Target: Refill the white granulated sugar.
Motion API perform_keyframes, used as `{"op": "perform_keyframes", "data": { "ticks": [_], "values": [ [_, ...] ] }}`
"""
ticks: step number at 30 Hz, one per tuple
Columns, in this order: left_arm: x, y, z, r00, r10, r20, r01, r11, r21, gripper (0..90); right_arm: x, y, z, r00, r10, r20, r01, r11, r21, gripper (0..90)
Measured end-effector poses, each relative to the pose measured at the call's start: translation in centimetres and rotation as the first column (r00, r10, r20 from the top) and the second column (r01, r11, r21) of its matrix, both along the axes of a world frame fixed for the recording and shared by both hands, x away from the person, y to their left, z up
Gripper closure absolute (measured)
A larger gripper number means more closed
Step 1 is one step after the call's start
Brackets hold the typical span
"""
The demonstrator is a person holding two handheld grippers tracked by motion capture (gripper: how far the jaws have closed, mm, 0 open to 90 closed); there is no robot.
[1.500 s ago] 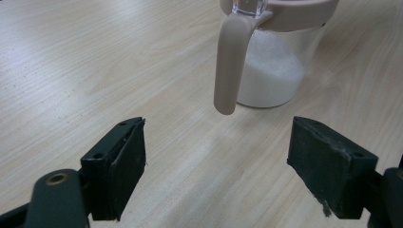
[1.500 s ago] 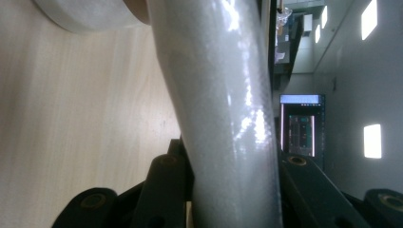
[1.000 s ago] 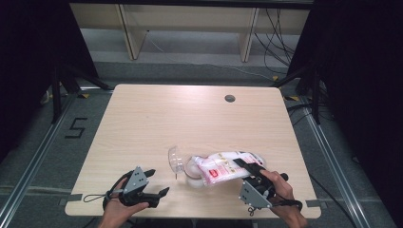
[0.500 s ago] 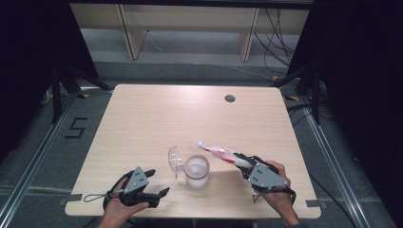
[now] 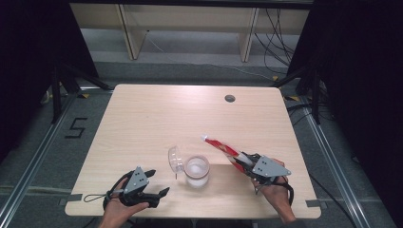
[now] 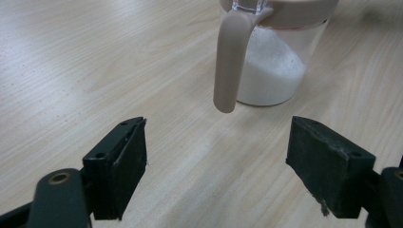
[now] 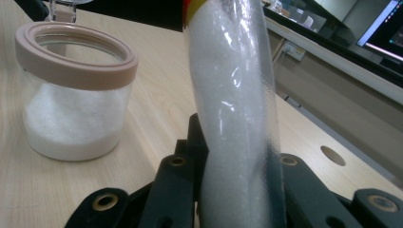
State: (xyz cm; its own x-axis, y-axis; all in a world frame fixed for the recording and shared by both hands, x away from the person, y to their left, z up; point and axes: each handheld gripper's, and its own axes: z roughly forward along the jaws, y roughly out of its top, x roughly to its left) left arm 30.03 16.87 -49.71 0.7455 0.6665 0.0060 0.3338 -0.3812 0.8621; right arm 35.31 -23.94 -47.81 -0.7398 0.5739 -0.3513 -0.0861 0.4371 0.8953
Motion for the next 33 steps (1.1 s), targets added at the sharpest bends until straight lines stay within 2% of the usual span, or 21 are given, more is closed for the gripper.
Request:
{"op": "perform_keyframes", "data": {
  "ticks": [1, 3, 5, 6, 8, 9, 10, 11, 14, 16, 17, 19, 21, 22, 24, 25, 27, 28, 29, 30, 33],
  "values": [
    [0.0, 0.0, 0.0, 1.0, -0.003, 0.002, 0.003, 1.0, 0.002, 20.7, 0.1, -0.1, 0.0, 0.9999, -0.004, 0.016, 0.004, 1.0, -0.004, 78.0],
    [0.0, 0.1, 0.1, 1.0, 0.001, 0.005, -0.001, 1.0, 0.01, 20.7, 0.1, -0.2, -0.1, 0.9999, -0.009, -0.012, 0.009, 0.9998, 0.016, 77.9],
    [-0.1, 0.0, 0.0, 0.9997, 0.018, -0.016, -0.018, 0.9998, -0.005, 20.7, 0.2, -0.4, -0.2, 0.9998, -0.005, -0.02, 0.005, 0.9993, 0.037, 77.8],
    [0.0, 0.0, -0.1, 0.9998, 0.015, -0.016, -0.015, 0.9999, -0.009, 20.7, 0.1, -0.4, -0.3, 0.9991, -0.022, -0.036, 0.024, 0.9986, 0.048, 77.7],
    [-0.1, 0.1, 0.0, 0.9997, 0.02, -0.014, -0.02, 0.9998, 0.002, 20.7, 0.0, -0.5, -0.3, 0.9986, -0.023, -0.048, 0.025, 0.9984, 0.05, 77.7],
    [-0.1, 0.0, 0.0, 0.9997, 0.021, -0.014, -0.021, 0.9998, -0.005, 20.7, 0.0, -0.5, -0.2, 0.9985, -0.018, -0.052, 0.02, 0.9987, 0.047, 77.6],
    [0.0, 0.1, 0.1, 0.9999, 0.011, -0.006, -0.012, 0.9999, -0.004, 20.7, -0.1, -0.5, -0.2, 0.9986, -0.031, -0.042, 0.033, 0.9981, 0.052, 77.5],
    [0.1, 0.2, 0.1, 1.0, 0.0, 0.008, 0.0, 1.0, 0.007, 20.7, -0.2, -0.5, -0.1, 0.9972, -0.037, -0.065, 0.04, 0.9978, 0.053, 77.4],
    [0.1, 0.2, 0.1, 1.0, 0.004, 0.005, -0.004, 1.0, 0.004, 20.7, -0.5, -0.7, 0.0, 0.9935, -0.055, -0.1, 0.061, 0.9961, 0.064, 76.8],
    [-0.1, 0.1, 0.0, 0.9998, 0.017, -0.013, -0.017, 0.9998, -0.011, 20.7, -0.7, -0.8, 0.1, 0.9884, -0.078, -0.13, 0.09, 0.9916, 0.093, 76.8],
    [-0.1, 0.1, 0.0, 0.9998, 0.016, -0.013, -0.016, 0.9998, -0.011, 20.7, -0.6, -0.9, 0.1, 0.9908, -0.078, -0.111, 0.088, 0.9918, 0.092, 76.7],
    [0.1, 0.2, 0.1, 1.0, 0.002, 0.008, -0.002, 1.0, 0.007, 20.7, -0.6, -1.1, 0.2, 0.9898, -0.068, -0.125, 0.081, 0.992, 0.097, 76.5],
    [0.1, 0.2, 0.1, 1.0, 0.005, 0.006, -0.005, 1.0, 0.005, 20.7, -0.7, -1.3, 0.3, 0.988, -0.084, -0.129, 0.098, 0.9901, 0.1, 76.2],
    [-0.1, 0.1, 0.0, 0.9997, 0.022, -0.014, -0.022, 0.9997, -0.013, 20.7, -0.9, -1.4, 0.3, 0.987, -0.094, -0.13, 0.108, 0.9887, 0.104, 76.2],
    [-0.1, 0.1, 0.0, 0.9997, 0.02, -0.011, -0.02, 0.9998, -0.004, 20.7, -1.0, -1.6, 0.3, 0.9859, -0.091, -0.14, 0.106, 0.9894, 0.099, 76.1],
    [0.0, 0.2, 0.1, 1.0, 0.007, 0.005, -0.007, 1.0, 0.003, 20.7, -1.1, -1.6, 0.4, 0.9839, -0.101, -0.147, 0.117, 0.988, 0.1, 76.0],
    [0.0, 0.2, 0.1, 1.0, 0.005, 0.008, -0.005, 1.0, 0.004, 20.7, -1.2, -1.7, 0.4, 0.9859, -0.117, -0.12, 0.129, 0.9871, 0.095, 75.7],
    [0.0, 0.2, 0.1, 1.0, 0.005, 0.008, -0.005, 1.0, 0.006, 20.7, -1.3, -1.7, 0.4, 0.9834, -0.128, -0.128, 0.142, 0.9845, 0.103, 75.3],
    [0.0, 0.2, 0.1, 1.0, 0.006, 0.007, -0.006, 1.0, 0.005, 20.7, -1.2, -1.8, 0.5, 0.9858, -0.126, -0.111, 0.137, 0.9863, 0.092, 75.1],
    [0.0, 0.2, 0.1, 1.0, 0.006, 0.007, -0.006, 1.0, 0.005, 20.7, -1.4, -1.8, 0.6, 0.9819, -0.127, -0.141, 0.14, 0.9864, 0.087, 75.0],
    [0.0, 0.2, 0.1, 0.9999, 0.009, 0.007, -0.009, 1.0, 0.004, 20.7, -1.5, -1.9, 0.5, 0.9816, -0.137, -0.133, 0.149, 0.9851, 0.086, 74.8]
  ]
}}
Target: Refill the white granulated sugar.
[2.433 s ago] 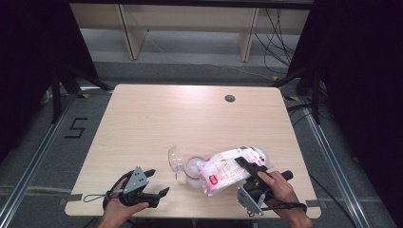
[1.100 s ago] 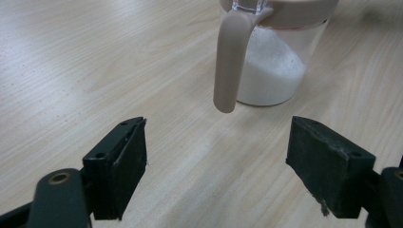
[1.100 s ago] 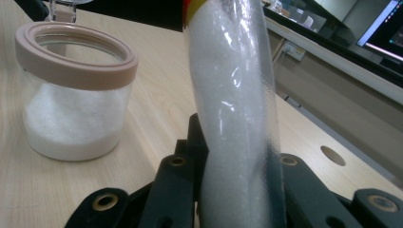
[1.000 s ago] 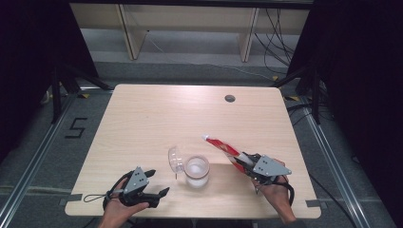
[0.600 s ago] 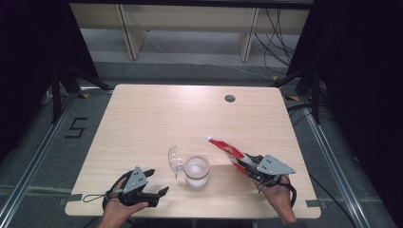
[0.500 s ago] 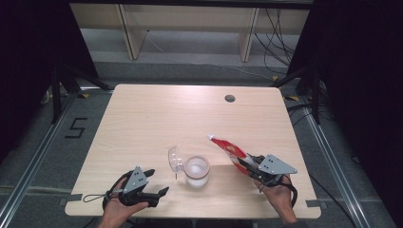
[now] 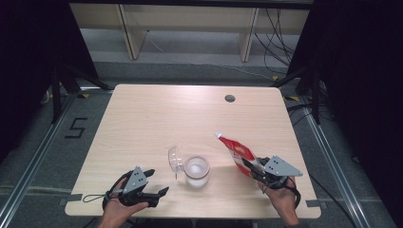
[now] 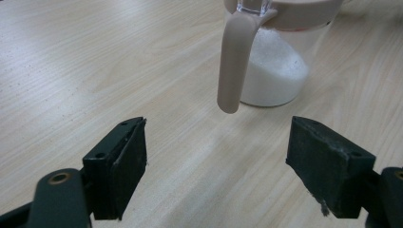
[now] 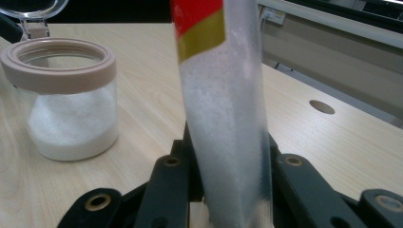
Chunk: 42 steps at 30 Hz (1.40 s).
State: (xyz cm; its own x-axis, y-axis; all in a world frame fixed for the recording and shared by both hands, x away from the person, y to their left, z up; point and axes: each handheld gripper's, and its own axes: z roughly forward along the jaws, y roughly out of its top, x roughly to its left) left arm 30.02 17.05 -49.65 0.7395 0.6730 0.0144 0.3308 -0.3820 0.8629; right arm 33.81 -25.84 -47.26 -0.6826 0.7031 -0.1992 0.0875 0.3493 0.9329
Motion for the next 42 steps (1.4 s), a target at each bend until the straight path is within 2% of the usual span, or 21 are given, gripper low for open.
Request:
{"op": "perform_keyframes", "data": {
  "ticks": [4, 9, 12, 14, 22, 23, 24, 25, 27, 28, 29, 31, 32, 34, 35, 37, 38, 39, 40, 41, 42],
  "values": [
    [0.0, 0.0, 0.0, 1.0, 0.0, -0.001, 0.0, 1.0, -0.005, 20.7, -0.2, -0.2, 0.0, 0.9999, -0.005, -0.014, 0.005, 1.0, -0.005, 74.8],
    [0.0, 0.0, 0.0, 1.0, -0.004, 0.001, 0.004, 1.0, 0.002, 20.7, -0.5, -0.7, 0.0, 0.9988, -0.034, -0.036, 0.035, 0.999, 0.027, 73.8],
    [0.0, 0.0, 0.0, 1.0, -0.004, 0.0, 0.004, 1.0, 0.001, 20.7, -0.5, -0.9, 0.0, 0.9988, -0.046, -0.02, 0.046, 0.9986, 0.026, 72.6],
    [0.0, 0.0, 0.0, 1.0, -0.003, 0.0, 0.003, 1.0, 0.0, 20.7, -0.5, -1.3, 0.1, 0.999, -0.041, -0.016, 0.041, 0.9991, 0.007, 72.7],
    [0.0, 0.0, 0.0, 1.0, 0.002, -0.002, -0.002, 1.0, 0.003, 20.7, -1.1, -2.1, -0.2, 0.9914, -0.09, -0.096, 0.095, 0.9938, 0.058, 72.4],
    [-0.1, 0.0, 0.0, 1.0, 0.006, -0.007, -0.006, 1.0, -0.002, 20.7, -0.9, -2.4, -0.2, 0.9941, -0.084, -0.069, 0.088, 0.9949, 0.05, 72.4],
    [0.0, 0.0, 0.0, 1.0, 0.002, -0.001, -0.002, 1.0, 0.001, 20.6, -1.1, -2.5, -0.2, 0.9916, -0.092, -0.091, 0.097, 0.9938, 0.054, 72.3],
    [0.0, 0.0, 0.0, 1.0, 0.002, -0.006, -0.002, 1.0, -0.004, 20.7, -0.9, -2.7, -0.3, 0.9946, -0.093, -0.045, 0.095, 0.9944, 0.046, 72.1],
    [0.0, 0.0, 0.0, 1.0, -0.005, 0.002, 0.004, 1.0, 0.003, 20.6, -1.0, -2.9, -0.3, 0.9944, -0.089, -0.058, 0.091, 0.995, 0.041, 71.2],
    [0.0, 0.0, 0.0, 1.0, -0.003, 0.001, 0.003, 1.0, 0.002, 20.6, -1.2, -2.8, -0.3, 0.9902, -0.104, -0.093, 0.11, 0.9921, 0.06, 70.5],
    [0.0, 0.0, 0.0, 1.0, -0.003, 0.001, 0.003, 1.0, 0.002, 20.6, -1.1, -2.9, -0.4, 0.9921, -0.106, -0.067, 0.11, 0.9917, 0.066, 69.5],
    [0.0, 0.0, 0.0, 1.0, -0.003, 0.002, 0.003, 1.0, 0.002, 20.6, -1.1, -3.1, -0.3, 0.99, -0.12, -0.075, 0.125, 0.9899, 0.068, 65.8],
    [0.0, 0.0, 0.0, 1.0, -0.003, 0.001, 0.003, 1.0, 0.001, 20.6, -1.4, -2.9, -0.3, 0.9852, -0.127, -0.115, 0.137, 0.9868, 0.086, 62.9],
    [0.0, 0.0, 0.0, 1.0, 0.0, 0.002, 0.0, 1.0, 0.002, 20.6, -1.4, -3.0, -0.2, 0.9854, -0.137, -0.101, 0.146, 0.9856, 0.085, 58.4],
    [0.0, 0.0, 0.0, 1.0, -0.001, 0.003, 0.001, 1.0, 0.003, 20.6, -1.7, -2.8, -0.2, 0.9814, -0.141, -0.131, 0.155, 0.9819, 0.109, 56.3],
    [0.0, 0.0, 0.0, 1.0, 0.001, 0.002, -0.001, 0.9999, 0.01, 20.6, -1.7, -3.0, 0.0, 0.9812, -0.149, -0.122, 0.164, 0.979, 0.121, 51.2],
    [-0.1, -0.2, -0.1, 0.9997, 0.017, -0.018, -0.017, 0.9998, -0.011, 20.6, -2.0, -2.9, 0.0, 0.9752, -0.16, -0.152, 0.184, 0.9707, 0.154, 49.5],
    [0.0, -0.2, -0.1, 0.9998, 0.011, -0.019, -0.011, 0.9999, -0.013, 20.6, -1.8, -3.1, 0.0, 0.9807, -0.141, -0.135, 0.162, 0.9747, 0.154, 48.0],
    [0.0, -0.3, -0.2, 0.9998, 0.011, -0.017, -0.012, 0.9998, -0.016, 20.6, -1.9, -3.3, 0.1, 0.9815, -0.154, -0.113, 0.17, 0.9742, 0.148, 46.8],
    [0.0, -0.3, -0.1, 0.9998, 0.01, -0.018, -0.011, 0.9999, -0.013, 20.6, -2.2, -3.2, 0.1, 0.9783, -0.155, -0.137, 0.175, 0.9739, 0.145, 45.2],
    [0.0, -0.2, -0.1, 0.9998, 0.009, -0.019, -0.009, 0.9999, -0.01, 20.6, -2.6, -3.1, 0.1, 0.9705, -0.188, -0.151, 0.21, 0.967, 0.145, 43.8]
  ]
}}
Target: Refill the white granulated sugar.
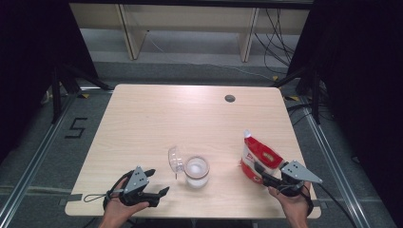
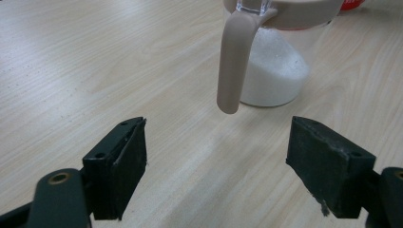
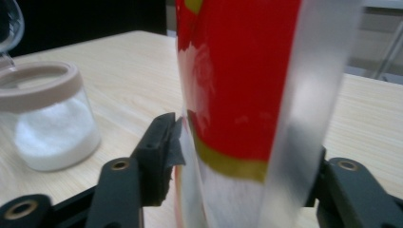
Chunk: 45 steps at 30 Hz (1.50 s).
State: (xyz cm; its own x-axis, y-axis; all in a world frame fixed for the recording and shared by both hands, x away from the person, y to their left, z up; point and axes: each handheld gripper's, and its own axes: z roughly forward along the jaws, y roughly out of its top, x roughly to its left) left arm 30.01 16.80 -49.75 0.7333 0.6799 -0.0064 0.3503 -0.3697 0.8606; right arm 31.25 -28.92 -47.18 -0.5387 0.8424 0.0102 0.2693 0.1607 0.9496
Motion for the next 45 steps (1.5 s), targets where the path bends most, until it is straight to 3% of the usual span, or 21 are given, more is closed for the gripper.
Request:
{"op": "perform_keyframes", "data": {
  "ticks": [1, 8, 9, 11, 14, 15, 16, 21, 22, 23, 24, 27, 31, 33, 36, 38, 40, 42, 45],
  "values": [
    [0.1, 0.1, 0.1, 0.9997, -0.016, 0.02, 0.016, 0.9998, 0.012, 20.6, 0.0, -0.1, 0.0, 0.9999, 0.013, 0.006, -0.013, 0.9999, -0.002, 42.9],
    [-0.1, 0.0, 0.3, 1.0, 0.001, 0.01, -0.001, 0.9999, -0.011, 20.6, -1.3, -0.2, 0.2, 0.9999, -0.007, 0.015, 0.007, 0.9999, -0.013, 39.3],
    [-0.1, 0.0, 0.4, 1.0, 0.005, 0.007, -0.005, 0.9999, -0.009, 20.6, -1.7, -0.2, 0.3, 0.9996, -0.025, -0.013, 0.025, 0.9996, -0.015, 38.5],
    [0.0, 0.0, 0.5, 0.9996, -0.014, 0.023, 0.014, 0.9999, 0.002, 20.6, -1.6, -0.3, 0.2, 0.9999, -0.015, 0.003, 0.015, 0.9998, -0.012, 37.3],
    [-0.2, -0.2, 0.7, 0.9999, 0.005, 0.012, -0.005, 0.9998, -0.017, 20.6, -2.0, -0.5, 0.3, 0.9995, -0.029, 0.011, 0.029, 0.9992, -0.027, 36.8],
    [-0.2, -0.3, 0.7, 0.9999, -0.001, 0.013, 0.001, 0.9998, -0.022, 20.6, -2.2, -0.6, 0.3, 0.9997, -0.026, -0.003, 0.026, 0.9996, -0.01, 36.2],
    [-0.1, -0.3, 0.9, 0.9998, -0.005, 0.02, 0.006, 0.9999, -0.015, 20.6, -2.3, -0.7, 0.3, 0.9996, -0.027, -0.008, 0.027, 0.9989, -0.038, 35.7],
    [-0.1, -0.7, 1.1, 0.9997, -0.013, 0.019, 0.013, 0.9995, -0.027, 20.5, -2.9, -0.9, 0.1, 0.9977, -0.064, -0.021, 0.064, 0.9973, -0.036, 34.5],
    [-0.1, -0.7, 1.2, 0.9994, -0.024, 0.023, 0.024, 0.9997, -0.009, 20.5, -2.9, -0.9, 0.1, 0.9984, -0.05, -0.026, 0.049, 0.998, -0.041, 34.6],
    [0.0, -0.7, 1.2, 0.9989, -0.034, 0.032, 0.035, 0.9993, -0.014, 20.5, -2.8, -1.1, 0.1, 0.9986, -0.052, 0.009, 0.052, 0.9964, -0.066, 34.7],
    [0.0, -0.7, 1.2, 0.9989, -0.037, 0.031, 0.037, 0.9992, -0.013, 20.6, -2.9, -1.1, 0.1, 0.999, -0.044, 0.009, 0.044, 0.9964, -0.072, 34.9],
    [-0.2, -0.7, 1.2, 0.9998, -0.014, 0.013, 0.014, 0.9995, -0.028, 20.5, -3.4, -0.9, 0.1, 0.9969, -0.068, -0.04, 0.067, 0.9971, -0.035, 34.3],
    [-0.2, -0.8, 1.5, 0.9998, -0.015, 0.015, 0.016, 0.9991, -0.04, 20.5, -3.6, -1.1, 0.0, 0.9971, -0.071, -0.028, 0.07, 0.9962, -0.052, 33.7],
    [-0.2, -0.7, 1.6, 0.9994, -0.025, 0.024, 0.026, 0.9994, -0.022, 20.5, -3.9, -1.1, 0.0, 0.9964, -0.076, -0.038, 0.074, 0.9964, -0.041, 33.7],
    [-0.2, -0.9, 1.4, 0.9996, -0.027, 0.009, 0.028, 0.9991, -0.032, 20.5, -4.1, -1.3, 0.1, 0.9974, -0.065, -0.03, 0.063, 0.9962, -0.06, 33.7],
    [-0.2, -0.8, 1.4, 0.9995, -0.03, 0.012, 0.031, 0.9992, -0.025, 20.5, -4.6, -1.1, 0.1, 0.9941, -0.087, -0.064, 0.084, 0.9955, -0.045, 33.5],
    [-0.2, -0.9, 1.4, 0.9995, -0.03, 0.009, 0.03, 0.9989, -0.035, 20.5, -4.4, -1.2, 0.0, 0.9978, -0.063, -0.02, 0.062, 0.9956, -0.071, 33.5],
    [-0.2, -0.8, 1.4, 0.9996, -0.028, 0.009, 0.029, 0.9991, -0.032, 20.5, -4.7, -1.1, 0.0, 0.9962, -0.074, -0.045, 0.071, 0.995, -0.069, 33.3],
    [-0.3, -0.8, 1.5, 0.9997, -0.024, 0.01, 0.025, 0.999, -0.036, 20.5, -4.7, -1.0, -0.1, 0.9975, -0.058, -0.041, 0.055, 0.9956, -0.076, 33.2]
  ]
}}
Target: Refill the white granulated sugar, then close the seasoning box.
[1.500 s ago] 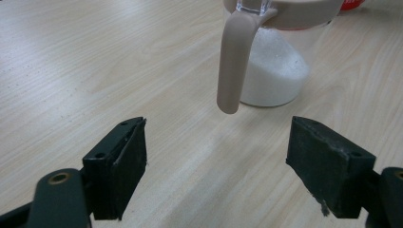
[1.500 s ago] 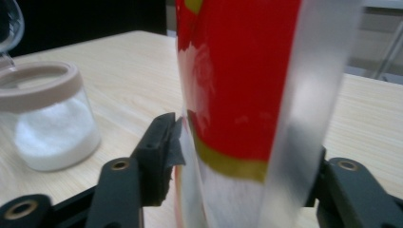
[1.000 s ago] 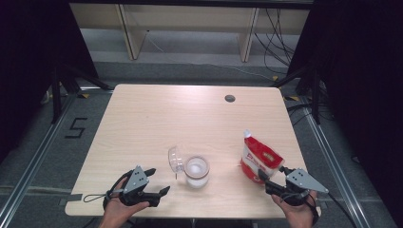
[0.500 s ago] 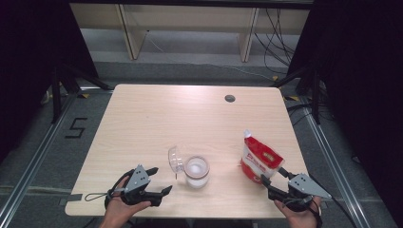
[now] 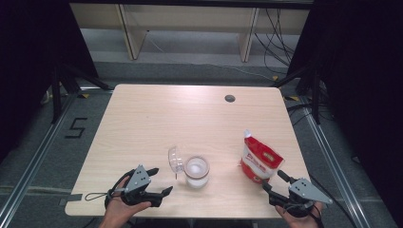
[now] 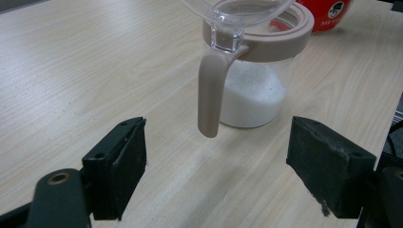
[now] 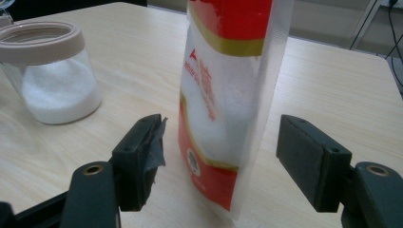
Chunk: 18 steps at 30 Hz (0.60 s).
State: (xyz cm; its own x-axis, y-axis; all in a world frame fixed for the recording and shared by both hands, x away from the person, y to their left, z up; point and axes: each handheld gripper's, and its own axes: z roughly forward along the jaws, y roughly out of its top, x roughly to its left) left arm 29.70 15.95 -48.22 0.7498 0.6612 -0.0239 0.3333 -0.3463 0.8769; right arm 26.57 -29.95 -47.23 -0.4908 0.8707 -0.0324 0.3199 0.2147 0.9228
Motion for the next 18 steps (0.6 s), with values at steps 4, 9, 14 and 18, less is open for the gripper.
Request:
{"op": "perform_keyframes", "data": {
  "ticks": [4, 9, 14, 18],
  "values": [
    [0.0, 0.0, 0.3, 0.9999, -0.013, 0.004, 0.013, 0.9999, -0.003, 20.5, -0.1, -0.1, 0.0, 1.0, -0.003, -0.007, 0.003, 1.0, 0.005, 33.1],
    [0.3, -0.2, 0.7, 0.9988, -0.027, 0.04, 0.026, 0.9993, 0.025, 20.4, -0.1, 0.0, -0.1, 0.9998, -0.01, -0.017, 0.01, 0.9999, -0.002, 33.1],
    [0.4, -0.3, 1.1, 0.9979, -0.036, 0.054, 0.035, 0.9992, 0.02, 20.7, 0.0, -0.1, -0.1, 0.9999, 0.002, -0.014, -0.002, 0.9997, -0.023, 33.0],
    [0.2, -0.6, 1.4, 0.9982, -0.034, 0.048, 0.034, 0.9994, 0.002, 24.0, 0.0, 0.0, -0.1, 0.9997, 0.0, -0.023, 0.0, 1.0, -0.002, 33.0]
  ]
}}
